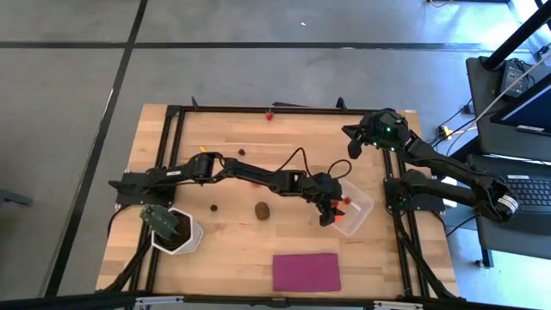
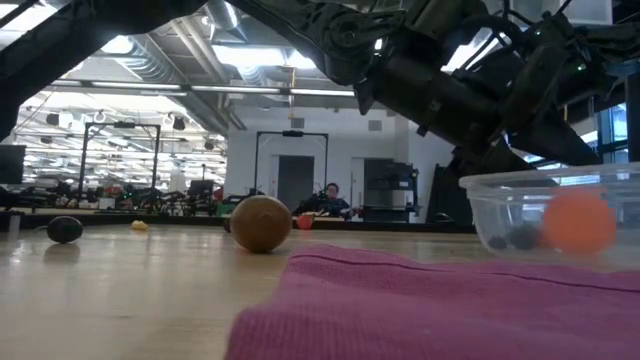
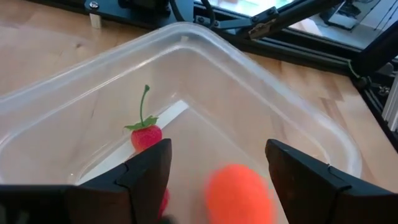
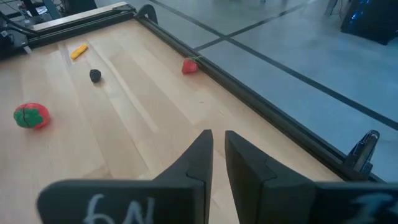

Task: Pick and placing Produce into tupperware
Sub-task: Put the pumpkin into the transparent bin, then put the strawberry into the transparent bin

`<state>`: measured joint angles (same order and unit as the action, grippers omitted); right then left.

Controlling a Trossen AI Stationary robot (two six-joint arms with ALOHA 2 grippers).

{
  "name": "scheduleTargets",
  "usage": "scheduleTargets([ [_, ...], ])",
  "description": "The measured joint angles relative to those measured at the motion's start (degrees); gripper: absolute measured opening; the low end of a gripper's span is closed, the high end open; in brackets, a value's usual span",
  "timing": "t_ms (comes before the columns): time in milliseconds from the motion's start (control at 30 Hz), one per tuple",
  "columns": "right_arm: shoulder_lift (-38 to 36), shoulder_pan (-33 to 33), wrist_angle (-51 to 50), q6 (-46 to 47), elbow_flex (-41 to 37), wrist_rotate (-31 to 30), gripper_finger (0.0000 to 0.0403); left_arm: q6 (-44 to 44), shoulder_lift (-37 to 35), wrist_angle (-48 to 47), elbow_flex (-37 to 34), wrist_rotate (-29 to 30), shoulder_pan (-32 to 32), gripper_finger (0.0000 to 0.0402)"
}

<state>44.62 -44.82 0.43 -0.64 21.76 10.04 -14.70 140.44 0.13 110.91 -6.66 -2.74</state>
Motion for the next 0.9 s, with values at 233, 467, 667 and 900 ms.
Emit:
scheduleTargets([
  [233, 0.0, 0.0, 0.0, 0.1, 0.0, 0.0, 0.0046, -0.4, -1.1, 1.2, -0.1, -0.2, 0.1, 0.0256],
  [467, 0.0, 0.0, -0.2, 0.1, 0.0, 0.0, 0.0046, -0.2, -9.7, 0.3, -0.1, -1.2, 3.1, 0.0256],
  [667, 0.0, 0.0, -1.0, 0.2, 0.0, 0.0, 0.0046, 0.8, -19.7, -9.7, -0.1, -6.1, 6.4, 0.0256],
  [900, 0.0, 0.0, -2.3, 0.2, 0.0, 0.0, 0.0046, 13.4, -29.8, -30.3, 0.0, -4.9, 7.9, 0.0256],
])
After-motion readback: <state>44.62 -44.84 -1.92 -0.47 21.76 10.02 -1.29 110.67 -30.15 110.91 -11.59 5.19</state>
